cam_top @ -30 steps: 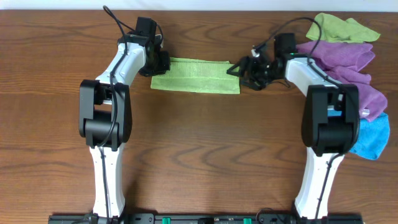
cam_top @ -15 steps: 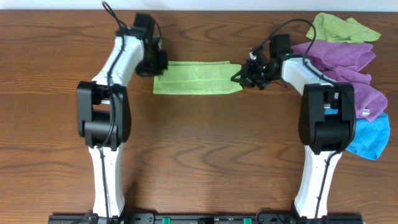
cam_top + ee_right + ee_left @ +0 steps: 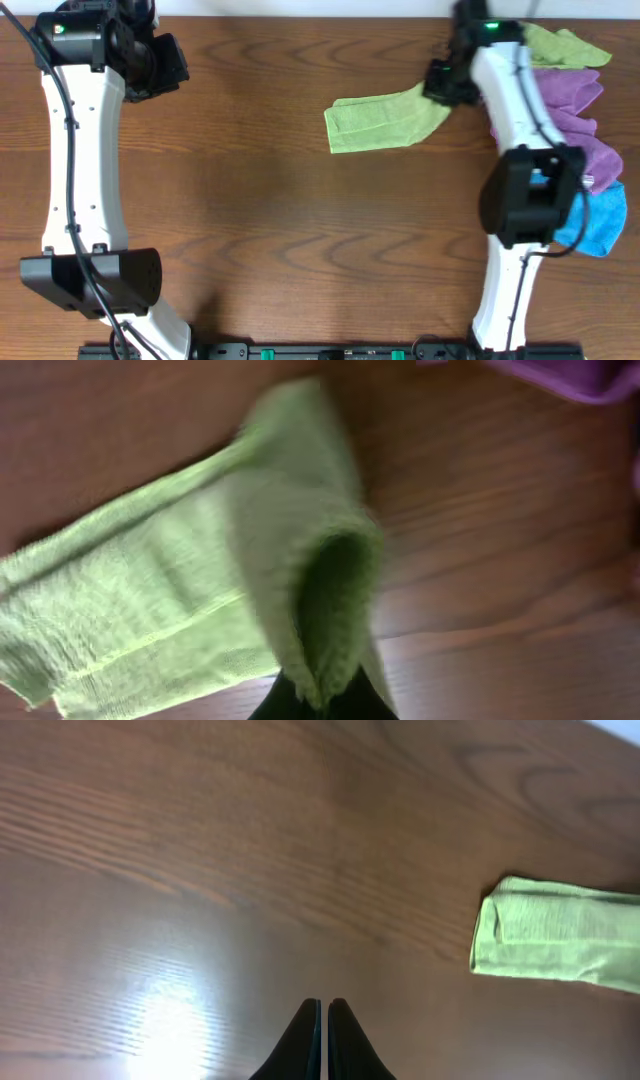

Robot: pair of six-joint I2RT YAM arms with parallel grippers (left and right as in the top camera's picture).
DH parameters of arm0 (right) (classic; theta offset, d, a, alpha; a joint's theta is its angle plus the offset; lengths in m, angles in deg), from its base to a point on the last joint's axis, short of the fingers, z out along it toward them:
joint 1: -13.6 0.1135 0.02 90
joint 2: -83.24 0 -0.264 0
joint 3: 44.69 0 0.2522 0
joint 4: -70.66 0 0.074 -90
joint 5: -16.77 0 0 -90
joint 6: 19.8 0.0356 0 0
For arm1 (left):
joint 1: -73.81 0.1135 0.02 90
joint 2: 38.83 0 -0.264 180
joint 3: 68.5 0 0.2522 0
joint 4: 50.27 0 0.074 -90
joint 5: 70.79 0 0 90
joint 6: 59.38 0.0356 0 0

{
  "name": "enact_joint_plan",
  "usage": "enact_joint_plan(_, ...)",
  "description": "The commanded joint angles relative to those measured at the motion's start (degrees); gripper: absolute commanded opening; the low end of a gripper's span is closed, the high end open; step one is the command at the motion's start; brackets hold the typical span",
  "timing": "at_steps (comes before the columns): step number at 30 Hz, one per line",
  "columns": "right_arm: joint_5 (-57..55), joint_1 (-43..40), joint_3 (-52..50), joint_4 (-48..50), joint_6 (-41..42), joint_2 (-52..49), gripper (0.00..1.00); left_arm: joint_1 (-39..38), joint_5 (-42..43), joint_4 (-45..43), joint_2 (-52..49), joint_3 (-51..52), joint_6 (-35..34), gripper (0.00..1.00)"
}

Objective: Fold the cloth
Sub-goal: 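Fold the strip's right end leftward over the left half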

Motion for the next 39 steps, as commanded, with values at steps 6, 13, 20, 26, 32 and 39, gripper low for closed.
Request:
enact_joint_plan(6, -8.5, 11.9, 0.4, 3.9, -1.4, -4.3, 0.01, -0.3, 2.9, 1.2, -0.1, 0.2, 0.5, 0.06)
enact_joint_plan(13, -7.3, 16.0, 0.4, 4.7, -1.4, -6.3, 0.01, -0.3, 1.8, 1.2, -0.2, 0.4, 1.0, 0.06)
enact_joint_plan(20, -6.2, 18.7, 0.4, 4.7, -1.8, -6.3, 0.01, -0.3, 1.8, 1.1, -1.7, 0.9, 1.5, 0.06)
enact_joint_plan(26, -4.0, 19.7, 0.4, 4.6, -2.3, -6.3, 0.01, -0.3, 1.8, 0.5, -1.8, 1.0, 1.6, 0.06)
enact_joint_plan(32, -2.5, 21.1, 0.4, 3.0, -3.1, -6.3, 0.01, -0.3, 1.3, -0.2, -1.8, 1.0, 1.7, 0.06)
enact_joint_plan(39, -2.3, 22.2, 0.4, 3.3, -3.3, -6.3, 0.08, -0.3, 1.3, -0.5, -1.9, 1.2, 1.7, 0.06)
